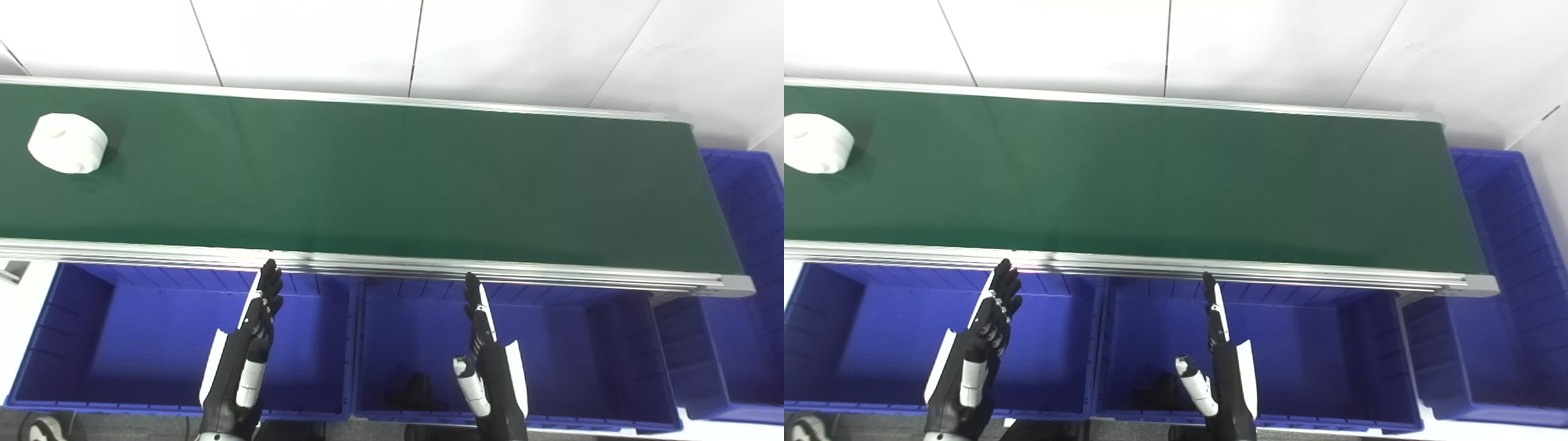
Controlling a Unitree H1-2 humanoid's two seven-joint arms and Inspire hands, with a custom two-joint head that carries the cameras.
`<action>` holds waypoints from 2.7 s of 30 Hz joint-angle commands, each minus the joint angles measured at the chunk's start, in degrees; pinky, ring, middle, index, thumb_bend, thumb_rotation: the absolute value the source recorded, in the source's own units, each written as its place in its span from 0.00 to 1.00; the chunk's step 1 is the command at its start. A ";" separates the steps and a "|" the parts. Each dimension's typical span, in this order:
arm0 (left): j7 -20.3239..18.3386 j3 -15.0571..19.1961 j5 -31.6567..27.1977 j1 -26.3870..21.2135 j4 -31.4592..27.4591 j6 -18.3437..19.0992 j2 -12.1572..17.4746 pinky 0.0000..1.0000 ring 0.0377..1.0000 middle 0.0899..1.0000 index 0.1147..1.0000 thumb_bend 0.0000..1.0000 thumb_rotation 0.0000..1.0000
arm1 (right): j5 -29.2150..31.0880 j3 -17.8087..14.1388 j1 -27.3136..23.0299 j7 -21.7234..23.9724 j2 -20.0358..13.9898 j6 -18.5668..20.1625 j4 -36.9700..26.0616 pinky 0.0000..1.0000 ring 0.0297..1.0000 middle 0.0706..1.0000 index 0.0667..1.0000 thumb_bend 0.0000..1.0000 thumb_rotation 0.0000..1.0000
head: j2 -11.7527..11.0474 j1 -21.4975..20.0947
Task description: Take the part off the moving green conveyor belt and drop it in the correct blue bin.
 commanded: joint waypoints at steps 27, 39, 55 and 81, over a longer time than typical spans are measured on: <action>0.24 -1.09 1.06 -0.27 5.35 -8.19 -1.31 1.00 1.00 1.00 1.00 0.76 1.00 | 1.22 2.69 -0.92 -1.23 -0.24 -3.19 2.67 1.00 1.00 1.00 1.00 0.84 1.00 | -8.37 10.05; 1.34 -0.93 5.15 -1.34 9.06 -10.44 -1.39 1.00 1.00 1.00 1.00 0.70 1.00 | 3.42 4.83 -3.04 -3.84 -2.45 -3.23 5.56 1.00 1.00 1.00 1.00 0.82 1.00 | -12.47 12.86; 3.34 -4.04 6.71 -1.05 11.62 -13.08 -5.17 1.00 1.00 1.00 1.00 0.70 1.00 | 9.05 5.59 -3.44 -4.09 -8.14 -3.24 3.79 1.00 1.00 1.00 1.00 0.80 1.00 | -11.14 23.60; 7.98 -7.83 13.08 -1.84 5.09 -13.90 -3.77 0.74 0.88 0.95 1.00 0.79 0.91 | 10.58 2.11 -2.80 1.16 -8.01 -3.23 2.02 1.00 1.00 1.00 1.00 0.59 1.00 | -8.61 29.37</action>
